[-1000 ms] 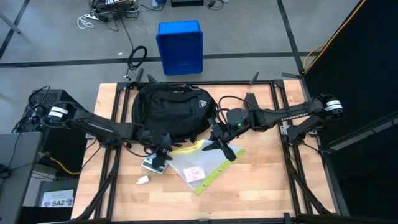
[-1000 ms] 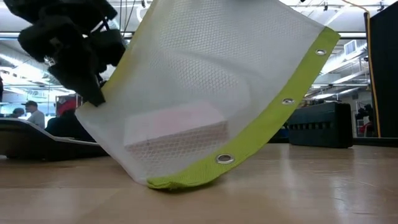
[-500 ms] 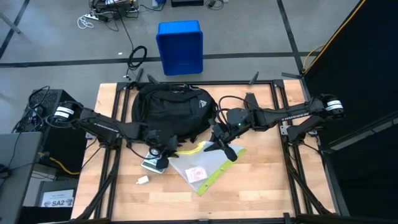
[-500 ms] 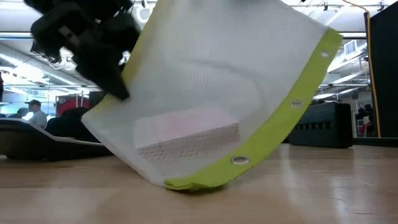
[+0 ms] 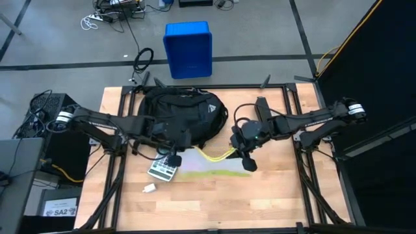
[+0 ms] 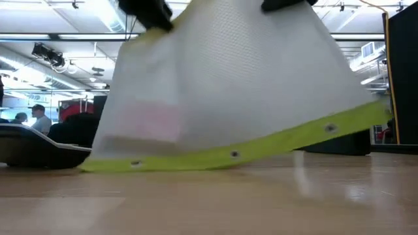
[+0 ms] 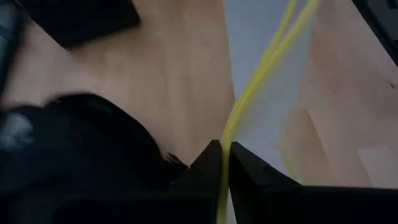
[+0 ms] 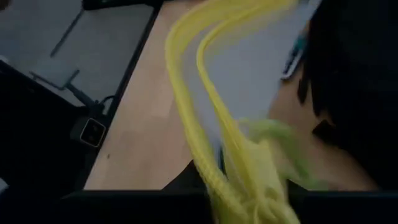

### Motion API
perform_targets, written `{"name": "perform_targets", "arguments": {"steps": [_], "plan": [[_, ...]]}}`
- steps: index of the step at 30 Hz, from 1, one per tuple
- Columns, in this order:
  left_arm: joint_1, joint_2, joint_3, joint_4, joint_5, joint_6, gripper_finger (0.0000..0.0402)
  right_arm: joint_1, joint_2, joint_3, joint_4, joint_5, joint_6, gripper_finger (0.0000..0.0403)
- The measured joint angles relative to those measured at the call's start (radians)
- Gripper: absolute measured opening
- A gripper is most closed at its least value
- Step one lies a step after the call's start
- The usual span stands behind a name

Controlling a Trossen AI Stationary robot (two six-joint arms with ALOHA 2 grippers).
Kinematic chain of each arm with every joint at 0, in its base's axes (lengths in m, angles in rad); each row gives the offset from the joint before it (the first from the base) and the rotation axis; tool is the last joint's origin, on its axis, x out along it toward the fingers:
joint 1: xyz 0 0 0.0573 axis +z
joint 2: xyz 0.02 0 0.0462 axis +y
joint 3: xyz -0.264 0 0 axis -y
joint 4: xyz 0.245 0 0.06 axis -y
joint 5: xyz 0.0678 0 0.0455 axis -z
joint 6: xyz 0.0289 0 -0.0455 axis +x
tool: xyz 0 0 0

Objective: Unpack backpack
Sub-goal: Adjust the yellow zip bag

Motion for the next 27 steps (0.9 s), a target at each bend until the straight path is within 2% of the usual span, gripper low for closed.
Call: {"name": "perform_targets", "arguments": {"steps": [5, 12, 16, 23, 27], "plan": [[0.0, 0.0, 0.108, -0.033, -0.054, 0.06, 0.0, 0.033, -0.015, 0.0, -0.066, 0.1, -0.004, 0.0], [0.0, -0.001, 0.16, -0.023, -0.064, 0.123, 0.0, 0.079, -0.038, 0.0, -0.151, 0.383, -0.011, 0.0], [0.0, 0.012, 0.138, -0.023, -0.063, 0.116, 0.0, 0.105, -0.036, -0.001, -0.168, 0.397, -0.011, 0.0], [0.001, 0.09, 0.113, -0.05, 0.004, 0.078, 0.0, 0.134, -0.036, -0.001, -0.168, 0.419, -0.004, 0.0], [0.026, 0.149, 0.112, -0.048, 0.008, 0.122, 0.0014, 0.134, -0.035, -0.001, -0.17, 0.419, -0.003, 0.0]]}}
